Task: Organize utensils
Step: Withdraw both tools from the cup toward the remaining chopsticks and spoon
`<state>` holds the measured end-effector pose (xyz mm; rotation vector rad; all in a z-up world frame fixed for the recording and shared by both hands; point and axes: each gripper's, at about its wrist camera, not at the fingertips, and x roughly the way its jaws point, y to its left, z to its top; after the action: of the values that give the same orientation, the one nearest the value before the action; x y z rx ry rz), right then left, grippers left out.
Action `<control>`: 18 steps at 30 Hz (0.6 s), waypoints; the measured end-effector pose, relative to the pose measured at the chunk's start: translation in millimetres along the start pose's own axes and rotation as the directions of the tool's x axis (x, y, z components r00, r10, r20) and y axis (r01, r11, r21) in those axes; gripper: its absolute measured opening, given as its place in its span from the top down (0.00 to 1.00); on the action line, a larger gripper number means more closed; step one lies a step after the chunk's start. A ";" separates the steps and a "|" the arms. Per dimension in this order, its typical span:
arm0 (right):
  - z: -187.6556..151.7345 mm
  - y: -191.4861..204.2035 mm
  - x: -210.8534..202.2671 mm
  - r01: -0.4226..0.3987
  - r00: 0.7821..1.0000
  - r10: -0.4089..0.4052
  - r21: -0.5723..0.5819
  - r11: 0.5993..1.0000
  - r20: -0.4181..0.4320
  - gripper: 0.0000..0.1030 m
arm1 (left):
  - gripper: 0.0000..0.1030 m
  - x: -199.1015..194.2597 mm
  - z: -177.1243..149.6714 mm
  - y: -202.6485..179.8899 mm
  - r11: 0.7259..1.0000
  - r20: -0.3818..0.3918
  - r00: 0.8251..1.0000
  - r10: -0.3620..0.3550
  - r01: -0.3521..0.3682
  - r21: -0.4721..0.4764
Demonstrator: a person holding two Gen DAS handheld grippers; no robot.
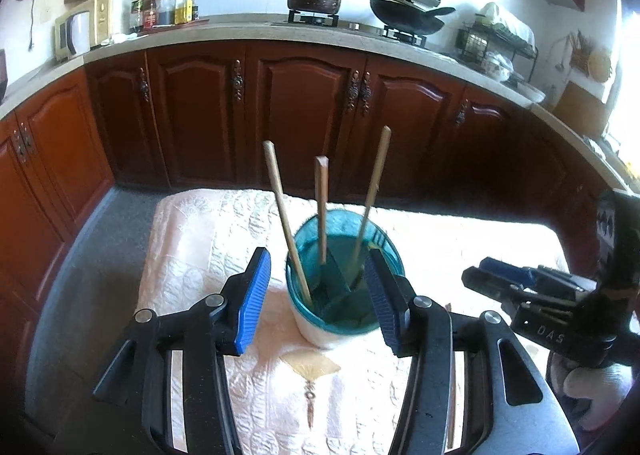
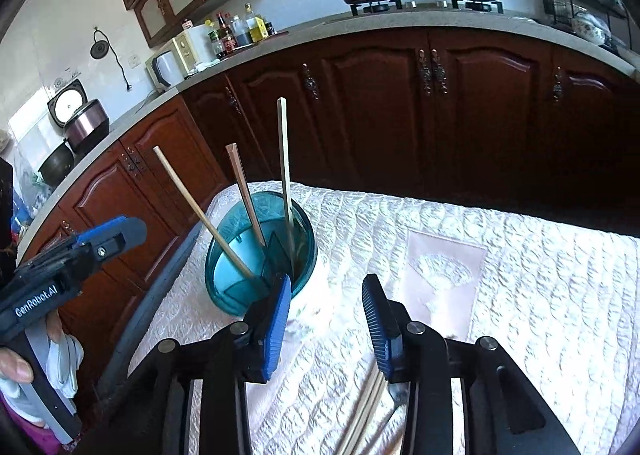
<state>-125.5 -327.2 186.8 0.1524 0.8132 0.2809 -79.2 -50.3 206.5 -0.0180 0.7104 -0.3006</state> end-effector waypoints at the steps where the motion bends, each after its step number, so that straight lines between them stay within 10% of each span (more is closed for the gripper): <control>1: -1.9 0.0 -2.8 0.004 1.000 -0.004 0.000 1.000 0.000 0.66 | 0.53 -1.5 -2.6 -3.0 1.000 -0.001 1.000 -0.001 0.001 0.003; 18: -54.5 -37.3 -47.2 0.105 0.994 -0.103 0.057 0.993 -0.022 0.61 | 0.53 -9.1 -41.8 -50.7 0.995 -0.046 0.996 -0.078 0.081 0.057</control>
<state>-189.3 -375.6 173.6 0.1618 0.8458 0.1605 -126.2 -92.8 186.5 0.0163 0.7451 -0.3989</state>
